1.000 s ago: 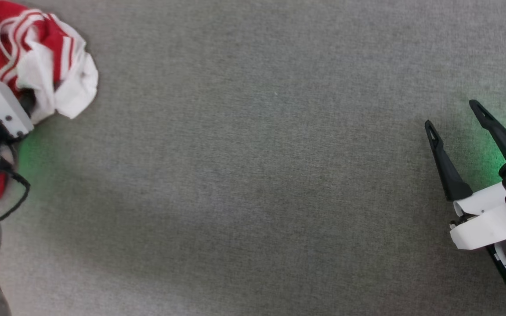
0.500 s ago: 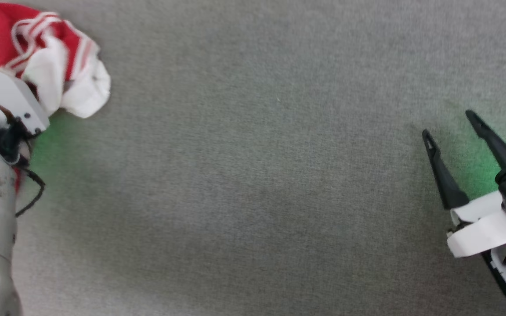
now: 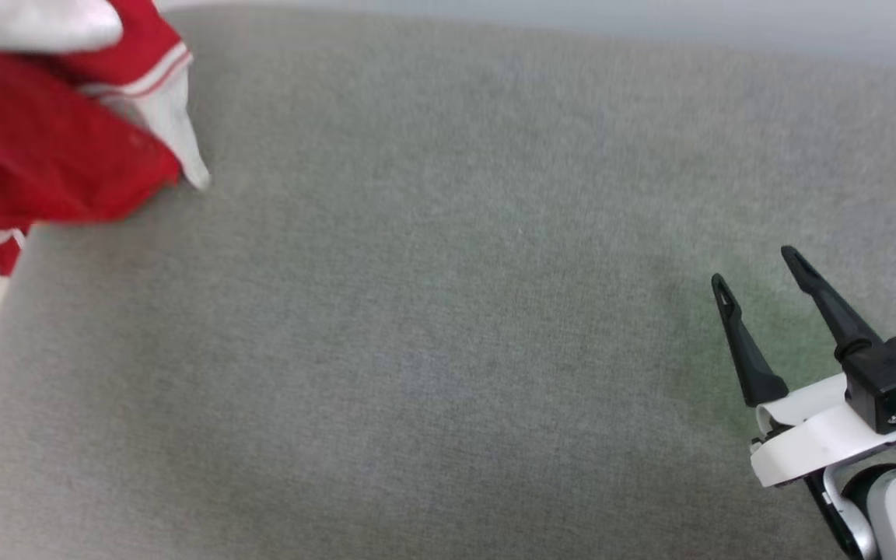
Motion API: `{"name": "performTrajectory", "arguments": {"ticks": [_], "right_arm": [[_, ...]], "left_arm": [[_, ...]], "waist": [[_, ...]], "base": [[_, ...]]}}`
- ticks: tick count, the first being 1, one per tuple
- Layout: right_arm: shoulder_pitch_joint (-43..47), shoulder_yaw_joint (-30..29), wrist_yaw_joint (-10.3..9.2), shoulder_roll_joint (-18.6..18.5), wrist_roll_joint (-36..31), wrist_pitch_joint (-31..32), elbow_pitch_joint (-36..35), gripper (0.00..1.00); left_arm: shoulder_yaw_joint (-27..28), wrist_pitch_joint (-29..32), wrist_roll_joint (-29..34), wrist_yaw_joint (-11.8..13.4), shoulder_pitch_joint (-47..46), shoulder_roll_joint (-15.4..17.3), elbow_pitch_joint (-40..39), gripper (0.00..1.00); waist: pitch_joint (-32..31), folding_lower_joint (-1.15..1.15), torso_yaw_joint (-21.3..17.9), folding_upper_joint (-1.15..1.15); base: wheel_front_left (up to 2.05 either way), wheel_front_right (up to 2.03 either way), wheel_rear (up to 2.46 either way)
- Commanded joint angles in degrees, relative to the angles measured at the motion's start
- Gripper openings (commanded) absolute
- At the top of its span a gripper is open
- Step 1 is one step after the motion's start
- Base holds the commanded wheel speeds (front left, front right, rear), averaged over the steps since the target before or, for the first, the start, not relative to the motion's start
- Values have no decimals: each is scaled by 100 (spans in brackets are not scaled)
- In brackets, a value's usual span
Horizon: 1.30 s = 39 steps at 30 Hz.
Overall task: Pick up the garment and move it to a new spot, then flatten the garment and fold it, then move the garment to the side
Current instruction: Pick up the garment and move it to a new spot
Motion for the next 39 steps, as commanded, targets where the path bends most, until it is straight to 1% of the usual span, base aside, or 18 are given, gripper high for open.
{"name": "performTrajectory", "arguments": {"ticks": [1, 6, 9, 13, 17, 22, 26, 30, 34, 39], "right_arm": [[63, -8, -6, 38, 16, -57, 43, 100], [97, -31, -6, 190, 28, -208, 232, 100], [125, -110, -6, 272, 28, -295, 333, 100], [136, -264, -6, 327, 14, -411, 471, 100], [129, -447, -6, 334, -29, -504, 584, 100], [179, -811, -6, 309, -90, -568, 700, 100], [222, -1178, -6, 300, -130, -622, 765, 100], [350, -1515, -6, 374, -186, -662, 795, 100], [410, -1694, -6, 462, -222, -714, 855, 100], [458, -1716, -6, 652, -242, -763, 888, 100]], "left_arm": [[-43, -8, 33, -27, -100, 44, -136, 0], [-305, 223, -23, -65, -232, 96, -761, 0], [-496, 515, -135, -64, -172, 84, -1225, 0], [-682, 997, -361, -71, 14, 139, -1939, 0], [-772, 1493, -639, -67, 257, 247, -2735, 0], [-857, 2102, -798, 105, 615, 186, -3755, 0], [-978, 2474, -899, 293, 879, 24, -4497, 0], [-1191, 2782, -900, 491, 1145, -170, -5162, 0], [-1415, 2993, -883, 651, 1436, -344, -5603, 0], [-1747, 3256, -899, 801, 1986, -460, -5958, 0]], "waist": [[-381, 0, 50, 0], [-676, 0, -41, 0], [-819, 0, -154, 0], [-980, 0, -395, 0], [-1091, 0, -739, 0], [-1147, 0, -1220, 0], [-1116, 0, -1583, 0], [-1040, 0, -1879, 0], [-941, 0, -2113, 0], [-815, 0, -2326, 0]], "base": [[0, 0, 0], [0, 0, 0], [0, 0, 0], [0, 0, 0], [0, 0, 0], [0, 0, 0], [0, 0, 0], [0, 0, 0], [0, 0, 0], [0, 0, 0]]}}
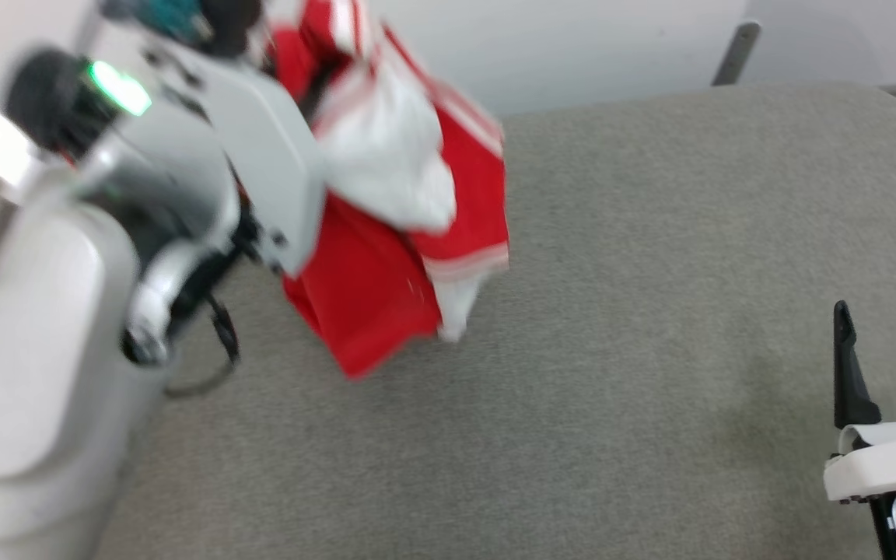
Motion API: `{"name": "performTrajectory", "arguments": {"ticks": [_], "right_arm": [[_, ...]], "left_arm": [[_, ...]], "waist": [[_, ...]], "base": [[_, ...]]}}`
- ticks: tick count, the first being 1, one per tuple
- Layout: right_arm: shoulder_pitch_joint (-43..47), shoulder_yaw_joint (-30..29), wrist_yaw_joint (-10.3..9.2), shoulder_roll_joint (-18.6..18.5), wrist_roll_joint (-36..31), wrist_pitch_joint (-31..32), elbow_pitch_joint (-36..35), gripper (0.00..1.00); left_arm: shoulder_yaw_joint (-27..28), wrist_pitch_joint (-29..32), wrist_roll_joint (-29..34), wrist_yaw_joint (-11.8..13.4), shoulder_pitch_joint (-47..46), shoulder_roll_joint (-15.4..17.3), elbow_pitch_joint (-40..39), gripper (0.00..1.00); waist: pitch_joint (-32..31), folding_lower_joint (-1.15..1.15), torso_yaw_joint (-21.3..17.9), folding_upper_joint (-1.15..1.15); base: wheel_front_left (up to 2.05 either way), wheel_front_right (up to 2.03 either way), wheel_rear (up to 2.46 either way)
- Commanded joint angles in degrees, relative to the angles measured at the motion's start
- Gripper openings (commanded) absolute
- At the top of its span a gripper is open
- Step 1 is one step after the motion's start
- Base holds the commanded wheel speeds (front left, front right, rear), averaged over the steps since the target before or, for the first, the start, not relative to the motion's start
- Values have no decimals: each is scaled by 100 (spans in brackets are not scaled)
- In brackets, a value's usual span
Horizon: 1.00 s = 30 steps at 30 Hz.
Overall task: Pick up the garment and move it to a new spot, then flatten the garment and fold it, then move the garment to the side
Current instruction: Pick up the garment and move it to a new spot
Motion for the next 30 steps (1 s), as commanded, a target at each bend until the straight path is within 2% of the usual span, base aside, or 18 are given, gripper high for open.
{"name": "performTrajectory", "arguments": {"ticks": [1, 8, 15, 20, 29, 30], "right_arm": [[58, -9, -6, 66, -7, -36, 29, 100], [56, 128, -6, 215, 43, -122, 254, 100], [33, 242, -6, 273, 82, -162, 406, 100], [-49, 349, -6, 262, 131, -171, 502, 100], [-95, 465, -6, 223, 181, -177, 580, 100], [-90, 475, -6, 218, 188, -178, 583, 100]], "left_arm": [[-72, 92, -47, 53, 229, 6, -62, 0], [-408, 448, -246, 82, 1242, 134, 58, 0], [-476, 529, -480, 100, 1935, 248, 721, 0], [-507, 375, -600, -54, 2109, 248, 1442, 0], [-591, -6, -708, -317, 2039, 26, 2761, 0], [-595, -53, -714, -330, 2003, 4, 2857, 29]], "waist": [[158, 0, -209, 0], [222, 0, -335, 0], [231, 0, -362, 0], [246, 0, -385, 0], [194, 0, -386, 0], [175, 0, -380, 0]], "base": [[0, 0, 0], [0, 0, 0], [0, 0, 0], [0, 0, 0], [0, 0, 0], [0, 0, 0]]}}
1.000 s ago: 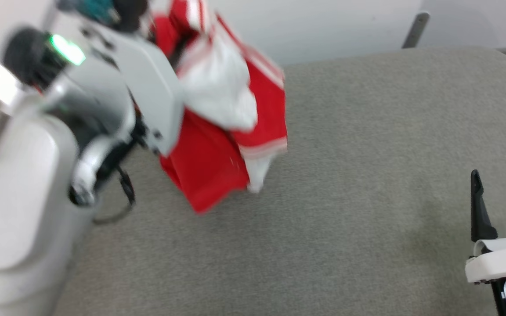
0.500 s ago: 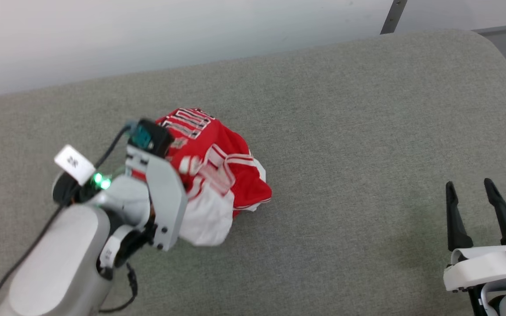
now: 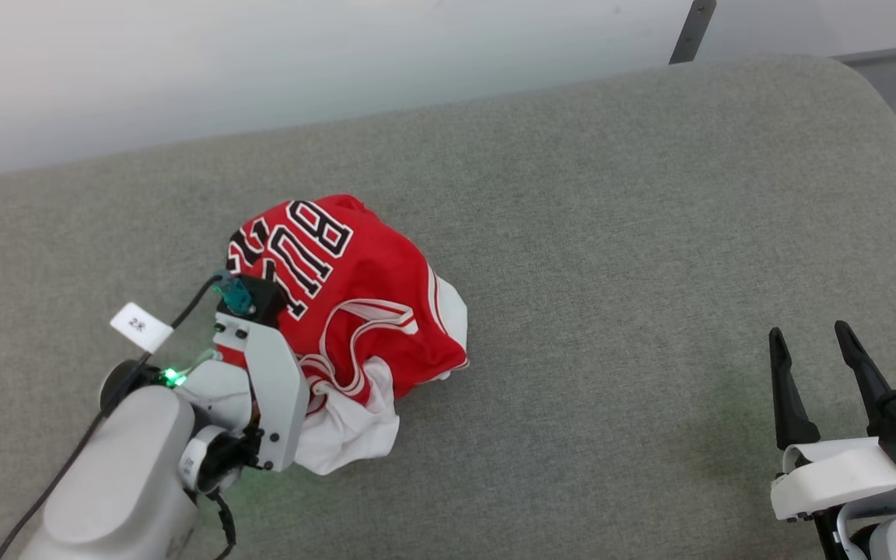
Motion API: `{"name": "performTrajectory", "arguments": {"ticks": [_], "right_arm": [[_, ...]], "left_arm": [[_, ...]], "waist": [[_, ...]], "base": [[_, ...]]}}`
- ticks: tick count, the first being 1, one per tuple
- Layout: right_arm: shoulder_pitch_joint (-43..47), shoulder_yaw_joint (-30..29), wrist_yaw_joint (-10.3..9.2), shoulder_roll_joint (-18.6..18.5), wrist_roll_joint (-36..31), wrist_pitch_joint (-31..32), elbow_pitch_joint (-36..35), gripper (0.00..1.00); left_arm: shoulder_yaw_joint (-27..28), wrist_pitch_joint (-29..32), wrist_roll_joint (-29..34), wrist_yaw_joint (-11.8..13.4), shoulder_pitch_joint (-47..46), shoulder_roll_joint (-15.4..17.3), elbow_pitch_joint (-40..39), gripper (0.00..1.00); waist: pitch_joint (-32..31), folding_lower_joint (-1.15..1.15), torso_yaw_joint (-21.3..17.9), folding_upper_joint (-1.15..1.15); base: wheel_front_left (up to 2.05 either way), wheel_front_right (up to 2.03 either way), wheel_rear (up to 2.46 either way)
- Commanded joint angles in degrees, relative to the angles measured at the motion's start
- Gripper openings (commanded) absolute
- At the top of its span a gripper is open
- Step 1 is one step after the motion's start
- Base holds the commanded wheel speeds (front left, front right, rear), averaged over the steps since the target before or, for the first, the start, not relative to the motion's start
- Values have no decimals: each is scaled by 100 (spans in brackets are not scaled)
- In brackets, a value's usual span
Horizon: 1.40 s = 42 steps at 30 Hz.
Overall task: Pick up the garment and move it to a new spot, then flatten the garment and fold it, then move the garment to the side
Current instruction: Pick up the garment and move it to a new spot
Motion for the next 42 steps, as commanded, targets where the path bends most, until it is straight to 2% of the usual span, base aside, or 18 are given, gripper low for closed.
{"name": "performTrajectory", "arguments": {"ticks": [1, 2, 3, 4, 14, 22, 30, 36, 42], "right_arm": [[-39, 22, -6, -31, 40, -30, 18, 100], [-22, 25, -6, -33, 39, -30, 21, 100], [3, 22, -6, -42, 39, -30, 23, 100], [23, 20, -6, -52, 45, -30, 24, 100], [175, 44, -6, -172, 54, -31, 33, 100], [303, 84, -6, -289, 70, -21, 9, 100], [440, 132, -6, -405, 114, 16, -70, 100], [575, 59, -6, -466, 151, 6, -124, 100], [675, -10, -6, -508, 152, -9, -157, 100]], "left_arm": [[-39, -51, -6, -43, -6, -25, 221, 37], [-43, -75, -11, -51, -44, -36, 282, 45], [-42, -96, -9, -59, -80, -42, 314, 70], [-35, -125, -12, -80, -120, -40, 330, 100], [65, -287, -156, -201, -98, 106, -51, 100], [351, -773, -271, -95, 328, 297, -956, 100], [969, -2600, -325, -227, 1208, 414, -1656, 100], [1327, -4079, -100, -280, 1797, 452, -1598, 100], [1586, -5083, -132, -317, 2268, 376, -1303, 100]], "waist": [[-48, 0, 20, 0], [-76, 0, 30, 0], [-106, 0, 46, 0], [-131, 0, 61, 0], [-466, 0, 273, 0], [-834, 0, 495, 0], [-1225, 0, 730, 0], [-1377, 0, 872, 0], [-1480, 0, 963, 0]], "base": [[0, 0, 0], [0, 0, 0], [0, 0, 0], [0, 0, 0], [0, 0, 0], [0, 0, 0], [0, 0, 0], [0, 0, 0], [0, 0, 0]]}}
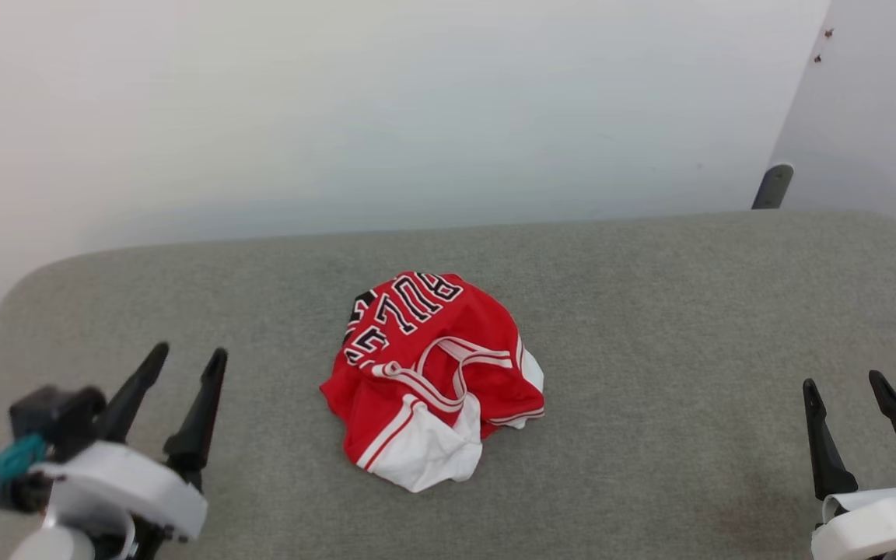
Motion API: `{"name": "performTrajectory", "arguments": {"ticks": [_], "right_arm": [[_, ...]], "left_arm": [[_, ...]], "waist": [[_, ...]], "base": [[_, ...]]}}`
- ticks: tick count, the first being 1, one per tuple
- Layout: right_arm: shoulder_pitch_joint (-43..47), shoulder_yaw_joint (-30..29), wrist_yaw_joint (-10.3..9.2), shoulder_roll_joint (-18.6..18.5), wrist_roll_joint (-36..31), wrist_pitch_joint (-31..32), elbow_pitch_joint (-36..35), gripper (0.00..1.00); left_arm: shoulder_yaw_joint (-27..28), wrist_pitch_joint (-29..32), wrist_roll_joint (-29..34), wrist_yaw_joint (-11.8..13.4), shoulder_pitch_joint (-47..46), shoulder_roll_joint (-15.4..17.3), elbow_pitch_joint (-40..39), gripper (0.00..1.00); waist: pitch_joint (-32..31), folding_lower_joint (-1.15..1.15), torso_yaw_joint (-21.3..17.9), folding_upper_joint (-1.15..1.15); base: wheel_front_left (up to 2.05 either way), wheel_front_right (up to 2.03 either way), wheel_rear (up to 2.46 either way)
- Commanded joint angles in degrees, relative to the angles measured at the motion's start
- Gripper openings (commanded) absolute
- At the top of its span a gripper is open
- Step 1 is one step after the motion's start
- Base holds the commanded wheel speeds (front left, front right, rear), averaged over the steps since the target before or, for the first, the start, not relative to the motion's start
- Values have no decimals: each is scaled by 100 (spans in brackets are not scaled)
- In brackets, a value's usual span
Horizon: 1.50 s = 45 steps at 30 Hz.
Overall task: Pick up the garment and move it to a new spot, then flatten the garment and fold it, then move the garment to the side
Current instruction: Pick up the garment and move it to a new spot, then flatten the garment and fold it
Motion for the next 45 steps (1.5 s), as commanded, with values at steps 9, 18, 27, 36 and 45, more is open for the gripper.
{"name": "performTrajectory", "arguments": {"ticks": [9, 18, 27, 36, 45], "right_arm": [[239, -87, -6, 31, -18, -33, -120, 100], [356, -163, -6, 27, 28, -39, -196, 100], [369, -144, -6, 77, -3, -41, -261, 100], [295, -117, -6, 70, -10, -40, -247, 100], [132, 2, -6, 58, -5, -41, -168, 100]], "left_arm": [[307, -727, -137, 39, 655, -103, 345, 100], [524, -932, -131, 44, 1004, -133, 438, 100], [450, -891, -146, -4, 945, -139, 414, 100], [69, 520, -445, 120, 501, -56, -72, 100], [-427, 2679, -954, 554, -286, -94, -873, 100]], "waist": [[-106, 0, 94, 0], [-93, 0, 155, 0], [-53, 0, 210, 0], [33, 0, 223, 0], [111, 0, 106, 0]], "base": [[0, 0, 0], [0, 0, 0], [0, 0, 0], [0, 0, 0], [0, 0, 0]]}}
